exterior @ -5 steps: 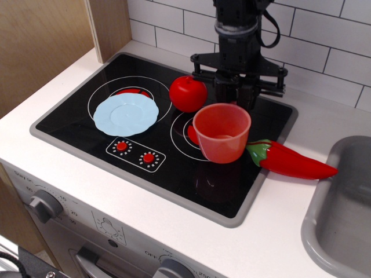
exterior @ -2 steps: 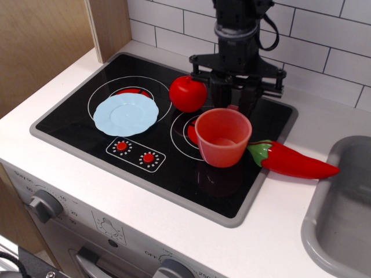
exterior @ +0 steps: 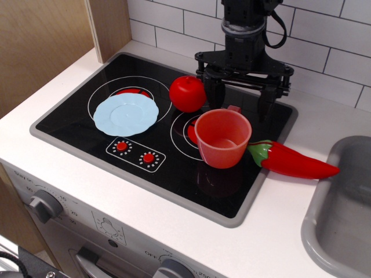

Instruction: Take cup off plate

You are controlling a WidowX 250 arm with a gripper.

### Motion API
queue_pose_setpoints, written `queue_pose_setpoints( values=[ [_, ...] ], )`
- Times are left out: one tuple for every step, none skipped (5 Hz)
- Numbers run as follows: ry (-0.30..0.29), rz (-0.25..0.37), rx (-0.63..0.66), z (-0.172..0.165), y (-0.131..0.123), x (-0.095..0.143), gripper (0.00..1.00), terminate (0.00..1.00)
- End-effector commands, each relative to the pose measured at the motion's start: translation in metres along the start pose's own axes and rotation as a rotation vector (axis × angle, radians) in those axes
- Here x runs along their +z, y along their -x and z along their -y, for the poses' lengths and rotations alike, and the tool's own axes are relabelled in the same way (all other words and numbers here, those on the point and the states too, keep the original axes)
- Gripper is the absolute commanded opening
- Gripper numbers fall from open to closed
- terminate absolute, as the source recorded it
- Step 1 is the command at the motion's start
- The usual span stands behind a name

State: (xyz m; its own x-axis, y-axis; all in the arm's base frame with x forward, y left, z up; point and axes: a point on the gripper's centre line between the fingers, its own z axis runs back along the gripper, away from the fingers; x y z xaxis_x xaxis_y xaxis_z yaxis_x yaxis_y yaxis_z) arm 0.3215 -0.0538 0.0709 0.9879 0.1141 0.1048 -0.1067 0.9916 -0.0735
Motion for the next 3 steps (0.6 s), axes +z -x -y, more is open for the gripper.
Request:
queue_pose_setpoints(
  values=[
    [0.061,0.124,-0.042,0.009,0.001,0.044,1.0,0.0],
    [0.087,0.138,-0.063,0.011,0.005,0.055,1.0,0.0],
    [0.087,0.138,-0.063,0.011,0.005,0.055,1.0,1.0]
  ],
)
